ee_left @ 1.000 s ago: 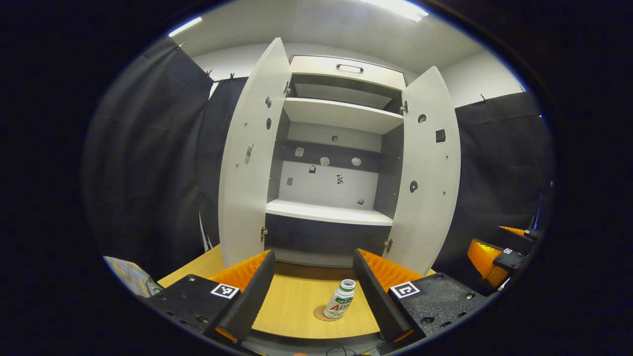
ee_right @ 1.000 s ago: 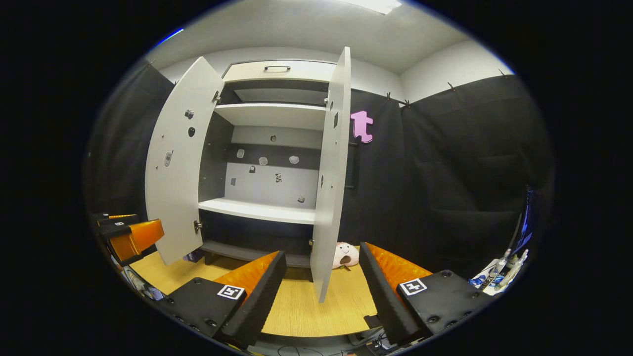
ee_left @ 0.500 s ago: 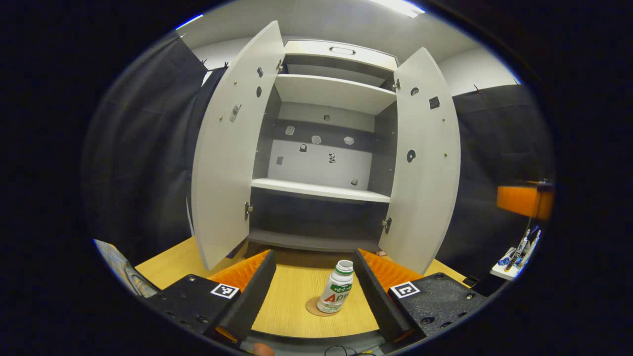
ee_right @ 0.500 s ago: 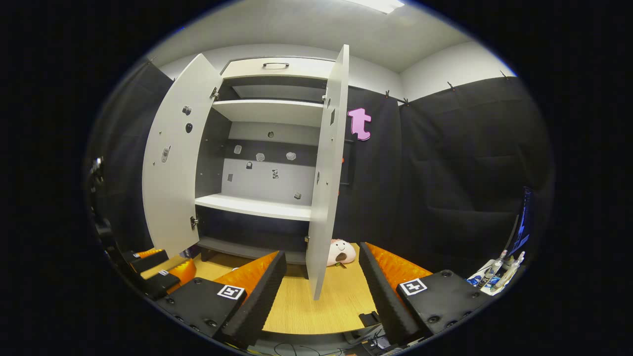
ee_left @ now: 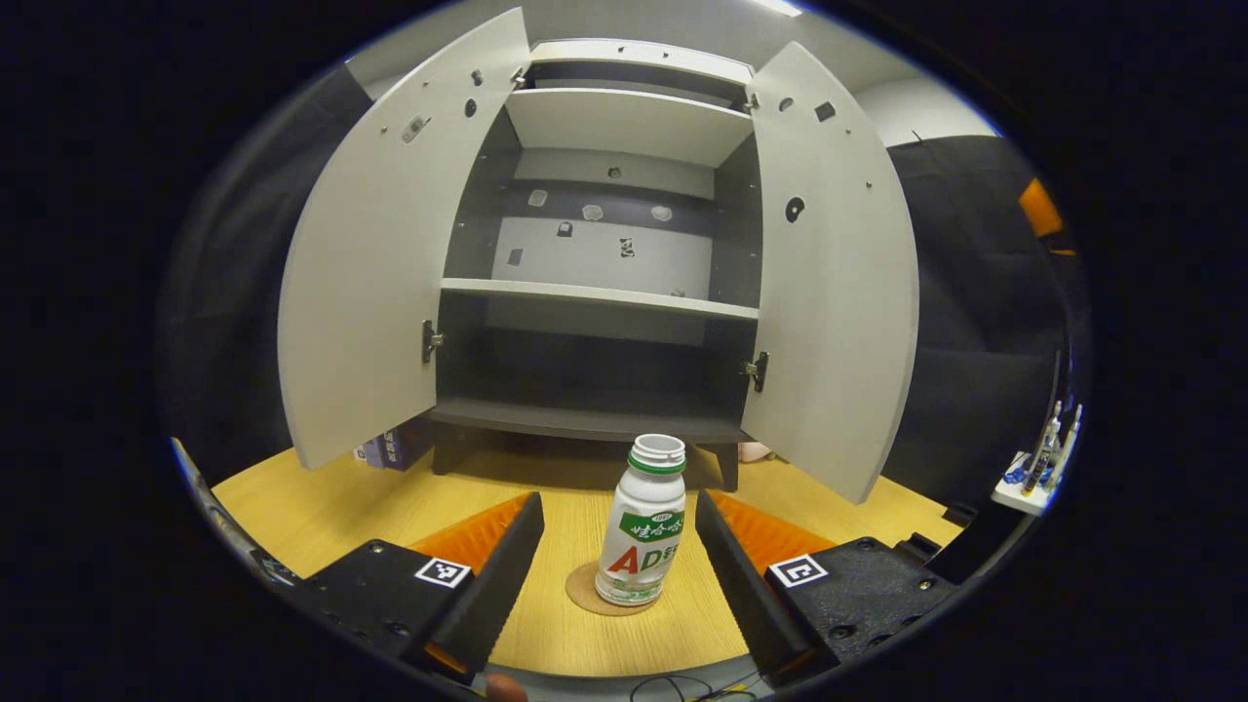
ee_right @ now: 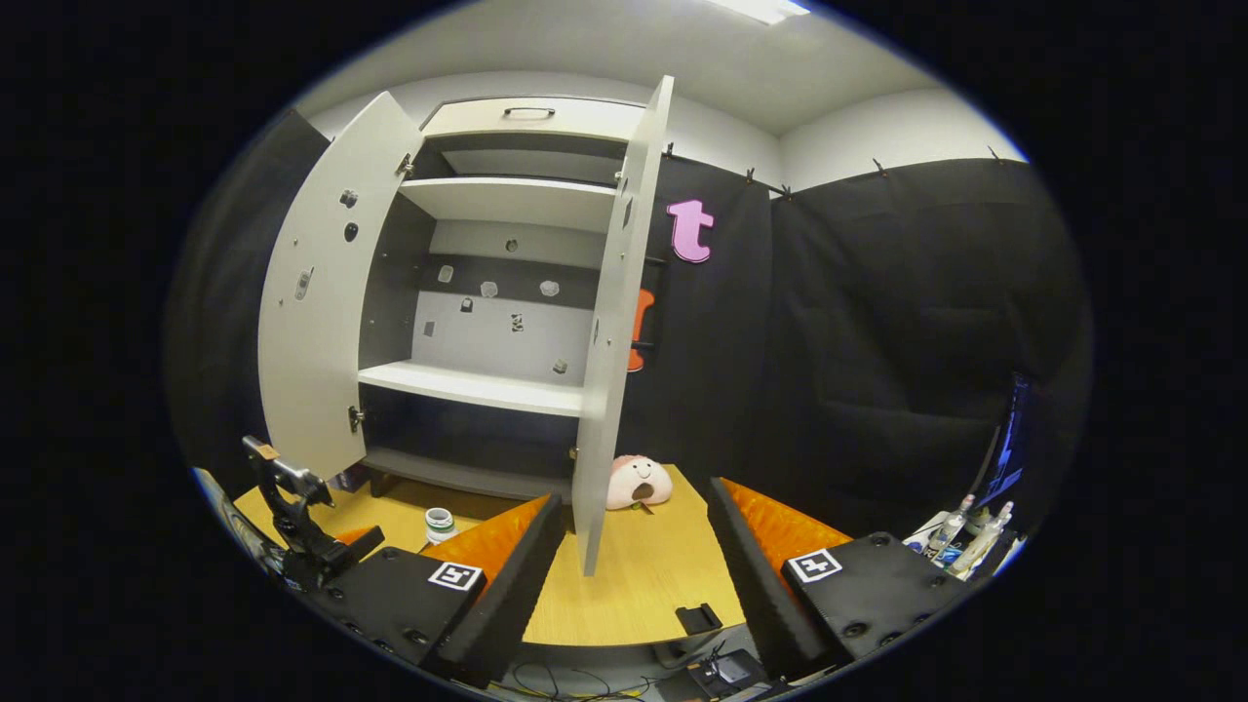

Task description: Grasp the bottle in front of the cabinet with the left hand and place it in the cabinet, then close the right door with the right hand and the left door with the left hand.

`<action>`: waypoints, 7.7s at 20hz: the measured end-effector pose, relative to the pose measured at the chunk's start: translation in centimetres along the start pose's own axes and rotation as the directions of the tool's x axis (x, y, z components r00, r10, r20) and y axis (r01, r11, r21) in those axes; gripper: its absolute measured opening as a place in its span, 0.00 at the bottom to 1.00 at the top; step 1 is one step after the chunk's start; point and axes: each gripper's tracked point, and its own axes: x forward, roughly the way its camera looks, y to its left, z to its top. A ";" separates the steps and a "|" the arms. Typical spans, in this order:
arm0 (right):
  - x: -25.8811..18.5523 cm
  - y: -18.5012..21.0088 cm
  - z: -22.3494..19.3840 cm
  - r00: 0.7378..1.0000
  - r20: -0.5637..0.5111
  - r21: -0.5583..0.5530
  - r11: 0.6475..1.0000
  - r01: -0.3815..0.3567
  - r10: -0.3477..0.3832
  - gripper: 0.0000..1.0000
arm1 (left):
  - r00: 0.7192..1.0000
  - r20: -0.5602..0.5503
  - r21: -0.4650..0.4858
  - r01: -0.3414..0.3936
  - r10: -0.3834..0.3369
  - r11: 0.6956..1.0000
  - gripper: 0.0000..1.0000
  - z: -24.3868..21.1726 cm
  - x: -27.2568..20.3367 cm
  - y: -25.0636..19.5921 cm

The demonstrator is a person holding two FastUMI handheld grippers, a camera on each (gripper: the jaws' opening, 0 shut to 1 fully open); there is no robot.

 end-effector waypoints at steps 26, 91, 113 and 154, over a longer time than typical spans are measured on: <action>7.1 -8.1 -4.7 0.998 -0.056 0.046 0.998 0.044 -0.041 0.98 | 0.986 -0.167 0.066 -0.007 0.018 0.998 0.71 0.9 5.0 -1.5; 16.6 -13.3 -3.6 0.994 -0.023 0.130 0.986 -0.106 0.110 0.98 | 0.957 0.165 0.011 -0.242 0.237 0.970 0.96 39.7 4.6 8.4; 19.9 -4.1 1.3 0.994 0.063 -0.027 0.996 -0.086 0.088 0.95 | 0.918 0.127 -0.009 -0.377 0.375 0.926 0.94 34.8 -12.2 26.9; 30.4 20.5 3.3 0.976 0.071 -0.015 0.978 -0.207 0.208 0.94 | 0.904 0.034 -0.091 -0.421 0.426 0.902 0.96 27.9 -9.5 35.0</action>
